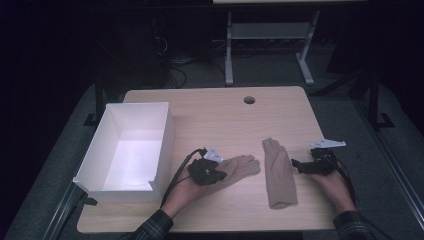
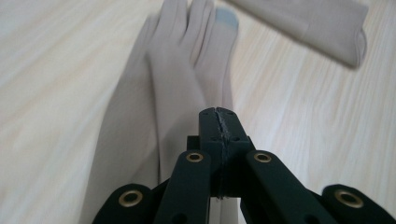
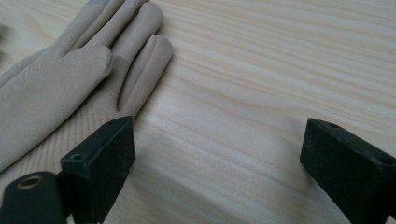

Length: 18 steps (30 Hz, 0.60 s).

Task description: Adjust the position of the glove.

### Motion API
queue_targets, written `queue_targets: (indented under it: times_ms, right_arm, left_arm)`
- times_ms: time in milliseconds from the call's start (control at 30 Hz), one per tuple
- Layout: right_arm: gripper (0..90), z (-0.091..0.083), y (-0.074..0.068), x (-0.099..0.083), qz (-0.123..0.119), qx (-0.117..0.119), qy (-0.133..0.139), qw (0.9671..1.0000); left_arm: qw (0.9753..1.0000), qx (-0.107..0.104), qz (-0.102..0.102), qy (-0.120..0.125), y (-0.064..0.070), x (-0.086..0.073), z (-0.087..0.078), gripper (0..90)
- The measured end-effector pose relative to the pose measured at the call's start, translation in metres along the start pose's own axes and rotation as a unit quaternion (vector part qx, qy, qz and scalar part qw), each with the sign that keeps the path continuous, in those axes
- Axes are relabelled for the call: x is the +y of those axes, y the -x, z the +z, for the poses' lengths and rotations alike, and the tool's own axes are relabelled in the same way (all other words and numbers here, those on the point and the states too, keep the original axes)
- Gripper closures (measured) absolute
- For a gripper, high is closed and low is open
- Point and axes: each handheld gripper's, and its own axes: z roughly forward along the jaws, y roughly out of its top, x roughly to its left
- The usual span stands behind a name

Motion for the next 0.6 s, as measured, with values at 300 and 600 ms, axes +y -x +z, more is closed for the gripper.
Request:
queue_targets:
  times_ms: [300, 600]
  right_arm:
    - [9.7, 0.000, 0.000, 0.000, 0.000, 0.000, 0.000, 1.0000]
    - [9.7, 0.000, 0.000, 0.000, 0.000, 0.002, 0.000, 1.0000]
  left_arm:
    - [0.9995, -0.016, 0.028, -0.002, 0.007, 0.033, 0.039, 89.5]
    - [0.9995, -0.009, 0.028, -0.012, 0.003, 0.039, 0.065, 89.5]
